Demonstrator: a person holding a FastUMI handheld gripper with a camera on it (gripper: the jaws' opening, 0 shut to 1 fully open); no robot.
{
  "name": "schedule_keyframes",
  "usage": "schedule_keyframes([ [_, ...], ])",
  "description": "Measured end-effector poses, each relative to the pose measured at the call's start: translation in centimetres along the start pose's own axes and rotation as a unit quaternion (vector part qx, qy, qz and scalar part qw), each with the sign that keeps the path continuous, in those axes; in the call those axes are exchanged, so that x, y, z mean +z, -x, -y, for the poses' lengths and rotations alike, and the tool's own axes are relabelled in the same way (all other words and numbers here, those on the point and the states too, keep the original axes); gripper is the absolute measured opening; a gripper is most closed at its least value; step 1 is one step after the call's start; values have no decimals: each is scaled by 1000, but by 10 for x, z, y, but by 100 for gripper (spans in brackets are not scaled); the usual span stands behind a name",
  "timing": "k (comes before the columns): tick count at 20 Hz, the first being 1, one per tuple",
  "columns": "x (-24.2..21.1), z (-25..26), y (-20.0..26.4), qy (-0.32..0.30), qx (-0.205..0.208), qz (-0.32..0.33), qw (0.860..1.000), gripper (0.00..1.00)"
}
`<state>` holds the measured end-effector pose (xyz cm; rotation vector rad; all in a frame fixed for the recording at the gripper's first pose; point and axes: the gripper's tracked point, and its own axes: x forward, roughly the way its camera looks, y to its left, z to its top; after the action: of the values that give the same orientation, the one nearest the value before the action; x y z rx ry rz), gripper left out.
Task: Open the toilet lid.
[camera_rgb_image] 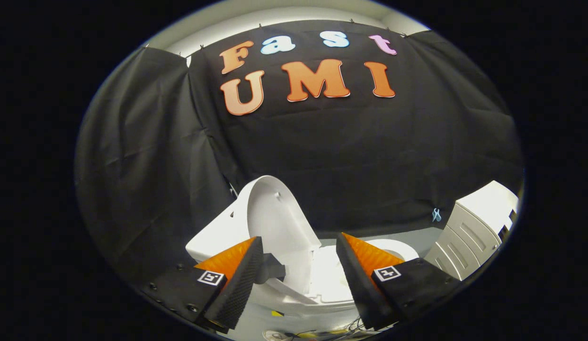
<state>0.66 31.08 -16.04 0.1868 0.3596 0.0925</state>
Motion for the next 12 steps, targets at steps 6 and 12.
schedule_keyframes([
  [6, 52, 58, 17, 14, -16, 38, 999, 99],
  [12, 81, 112, 35, 37, -42, 59, 997, 99],
])
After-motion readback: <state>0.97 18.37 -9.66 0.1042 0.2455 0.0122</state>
